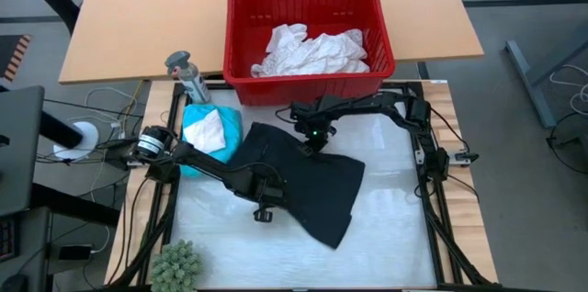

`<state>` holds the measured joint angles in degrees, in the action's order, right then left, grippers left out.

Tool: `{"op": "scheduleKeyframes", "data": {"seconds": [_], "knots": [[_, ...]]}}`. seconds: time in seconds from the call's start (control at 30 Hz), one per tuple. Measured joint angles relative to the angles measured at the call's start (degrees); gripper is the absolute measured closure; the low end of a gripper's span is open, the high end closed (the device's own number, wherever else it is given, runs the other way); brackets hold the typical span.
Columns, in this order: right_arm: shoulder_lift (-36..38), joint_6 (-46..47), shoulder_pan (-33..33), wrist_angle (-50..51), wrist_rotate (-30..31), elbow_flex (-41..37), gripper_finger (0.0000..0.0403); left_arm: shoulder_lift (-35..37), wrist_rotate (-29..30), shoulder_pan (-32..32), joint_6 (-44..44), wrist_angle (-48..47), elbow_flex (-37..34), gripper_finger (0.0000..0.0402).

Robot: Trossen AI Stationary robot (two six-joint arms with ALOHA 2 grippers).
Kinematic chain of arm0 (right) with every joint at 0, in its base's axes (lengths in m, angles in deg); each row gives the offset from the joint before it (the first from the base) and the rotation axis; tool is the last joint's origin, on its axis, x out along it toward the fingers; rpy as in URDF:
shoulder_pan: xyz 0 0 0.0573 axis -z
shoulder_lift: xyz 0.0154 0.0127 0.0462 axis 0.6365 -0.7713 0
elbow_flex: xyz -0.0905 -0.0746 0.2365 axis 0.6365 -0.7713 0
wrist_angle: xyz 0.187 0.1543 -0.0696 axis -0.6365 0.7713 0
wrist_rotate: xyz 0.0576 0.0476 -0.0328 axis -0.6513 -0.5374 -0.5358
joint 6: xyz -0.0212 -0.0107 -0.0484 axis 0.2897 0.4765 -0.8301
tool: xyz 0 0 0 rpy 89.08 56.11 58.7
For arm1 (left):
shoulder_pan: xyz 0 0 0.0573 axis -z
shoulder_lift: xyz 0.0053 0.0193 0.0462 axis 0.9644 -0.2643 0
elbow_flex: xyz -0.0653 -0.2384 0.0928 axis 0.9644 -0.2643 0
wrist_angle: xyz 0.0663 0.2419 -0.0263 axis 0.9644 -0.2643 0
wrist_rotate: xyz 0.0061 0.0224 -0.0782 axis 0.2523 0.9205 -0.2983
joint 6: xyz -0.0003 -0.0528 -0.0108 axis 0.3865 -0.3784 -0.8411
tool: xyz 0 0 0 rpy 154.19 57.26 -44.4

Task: Fold laundry
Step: Fold the black shorts

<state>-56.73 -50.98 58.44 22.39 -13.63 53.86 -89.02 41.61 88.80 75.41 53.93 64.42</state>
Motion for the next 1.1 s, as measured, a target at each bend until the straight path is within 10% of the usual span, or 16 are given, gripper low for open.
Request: {"op": "scheduleKeyframes", "data": {"seconds": [0.53, 1.1], "knots": [[1.73, -7.07, -2.04, 2.54, 0.31, -0.01, 0.0361, -0.65, 20.71, 7.72, 3.90, -17.63, 7.45, 0.0401], [25.88, -8.87, 2.01, 2.71, 8.54, -0.04, 0.0361, -0.38, 46.51, 9.38, -4.89, -46.67, 24.23, 0.0401]]}}
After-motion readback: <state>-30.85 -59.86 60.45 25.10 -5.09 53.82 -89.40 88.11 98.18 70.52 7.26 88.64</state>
